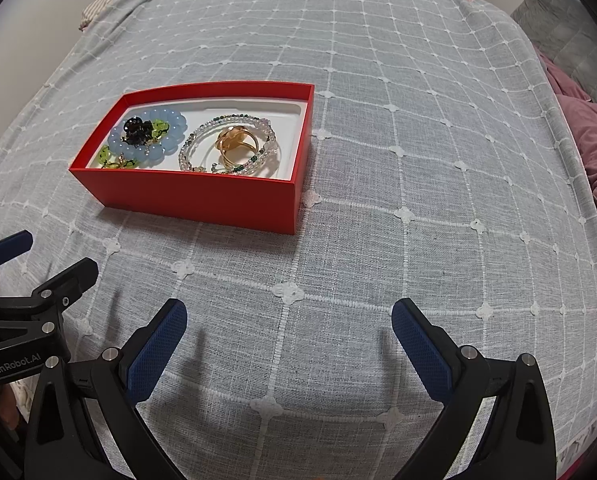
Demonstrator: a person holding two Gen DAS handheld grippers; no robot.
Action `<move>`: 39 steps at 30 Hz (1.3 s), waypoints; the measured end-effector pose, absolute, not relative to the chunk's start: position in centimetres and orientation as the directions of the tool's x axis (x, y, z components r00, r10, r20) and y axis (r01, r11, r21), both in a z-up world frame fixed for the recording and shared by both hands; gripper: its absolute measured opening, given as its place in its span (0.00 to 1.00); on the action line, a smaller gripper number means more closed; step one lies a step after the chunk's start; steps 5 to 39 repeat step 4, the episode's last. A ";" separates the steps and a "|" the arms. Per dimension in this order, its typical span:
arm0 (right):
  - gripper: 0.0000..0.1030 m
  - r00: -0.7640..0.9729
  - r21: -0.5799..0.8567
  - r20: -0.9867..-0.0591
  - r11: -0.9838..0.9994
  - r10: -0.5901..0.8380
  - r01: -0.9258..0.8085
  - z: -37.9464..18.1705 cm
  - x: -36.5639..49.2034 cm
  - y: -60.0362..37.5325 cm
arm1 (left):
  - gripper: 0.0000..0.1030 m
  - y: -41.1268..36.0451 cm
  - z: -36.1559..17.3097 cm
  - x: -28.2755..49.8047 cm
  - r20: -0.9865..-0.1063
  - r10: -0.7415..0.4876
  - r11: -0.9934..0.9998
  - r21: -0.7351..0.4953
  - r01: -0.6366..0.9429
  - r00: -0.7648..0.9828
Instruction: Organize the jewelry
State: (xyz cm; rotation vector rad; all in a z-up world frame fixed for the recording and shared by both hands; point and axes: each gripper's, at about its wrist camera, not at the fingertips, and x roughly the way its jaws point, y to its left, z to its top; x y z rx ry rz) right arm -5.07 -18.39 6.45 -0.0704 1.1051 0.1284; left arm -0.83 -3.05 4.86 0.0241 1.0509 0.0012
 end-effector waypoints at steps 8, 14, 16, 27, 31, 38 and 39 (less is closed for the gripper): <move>1.00 0.445 0.009 -0.892 0.990 0.072 -0.142 6.4 -5.6 -18.0 | 0.99 -2.9 4.6 -1.2 -0.863 0.017 1.000 0.024 0.007 0.504; 1.00 0.445 0.009 -0.892 0.990 0.072 -0.142 6.4 -5.6 -18.0 | 0.99 -2.9 4.6 -1.2 -0.863 0.017 1.000 0.024 0.007 0.504; 1.00 0.445 0.009 -0.892 0.990 0.072 -0.142 6.4 -5.6 -18.0 | 0.99 -2.9 4.6 -1.2 -0.863 0.017 1.000 0.024 0.007 0.504; 1.00 0.445 0.009 -0.892 0.990 0.072 -0.142 6.4 -5.6 -18.0 | 0.99 -2.9 4.6 -1.2 -0.863 0.017 1.000 0.024 0.007 0.504; 1.00 0.445 0.009 -0.892 0.990 0.072 -0.142 6.4 -5.6 -18.0 | 0.99 -2.9 4.6 -1.2 -0.863 0.017 1.000 0.024 0.007 0.504; 1.00 0.445 0.009 -0.892 0.990 0.072 -0.142 6.4 -5.6 -18.0 | 0.99 -2.9 4.6 -1.2 -0.863 0.017 1.000 0.024 0.007 0.504; 1.00 0.445 0.009 -0.892 0.990 0.072 -0.142 6.4 -5.6 -18.0 | 0.99 -2.9 4.6 -1.2 -0.863 0.017 1.000 0.024 0.007 0.504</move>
